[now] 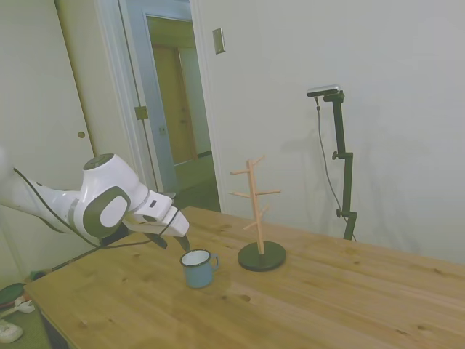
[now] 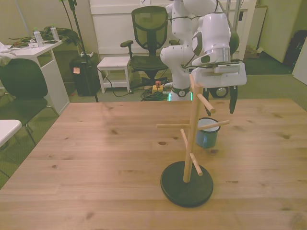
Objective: Unload the mug
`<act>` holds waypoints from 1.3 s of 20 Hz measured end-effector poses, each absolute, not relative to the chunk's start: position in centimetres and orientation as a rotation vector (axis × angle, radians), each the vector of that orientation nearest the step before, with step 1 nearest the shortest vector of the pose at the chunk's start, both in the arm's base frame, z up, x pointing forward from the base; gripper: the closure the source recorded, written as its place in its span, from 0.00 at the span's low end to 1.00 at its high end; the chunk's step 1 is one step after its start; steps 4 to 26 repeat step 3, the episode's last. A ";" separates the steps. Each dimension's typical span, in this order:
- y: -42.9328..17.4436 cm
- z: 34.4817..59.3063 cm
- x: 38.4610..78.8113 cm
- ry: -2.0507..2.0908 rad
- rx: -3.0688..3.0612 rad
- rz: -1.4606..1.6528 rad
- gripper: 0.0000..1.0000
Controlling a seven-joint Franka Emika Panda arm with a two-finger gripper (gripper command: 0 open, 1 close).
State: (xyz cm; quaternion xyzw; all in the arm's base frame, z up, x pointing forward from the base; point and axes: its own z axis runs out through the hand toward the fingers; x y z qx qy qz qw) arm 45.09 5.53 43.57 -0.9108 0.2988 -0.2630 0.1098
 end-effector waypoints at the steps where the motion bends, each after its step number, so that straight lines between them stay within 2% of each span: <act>1: 5.1 44.0 44.6 0.888 -2.656 -0.801 0.00; 3: 4.1 44.6 43.7 0.917 -2.624 -0.842 0.00; 26: 4.1 44.6 43.7 0.917 -2.624 -0.842 0.00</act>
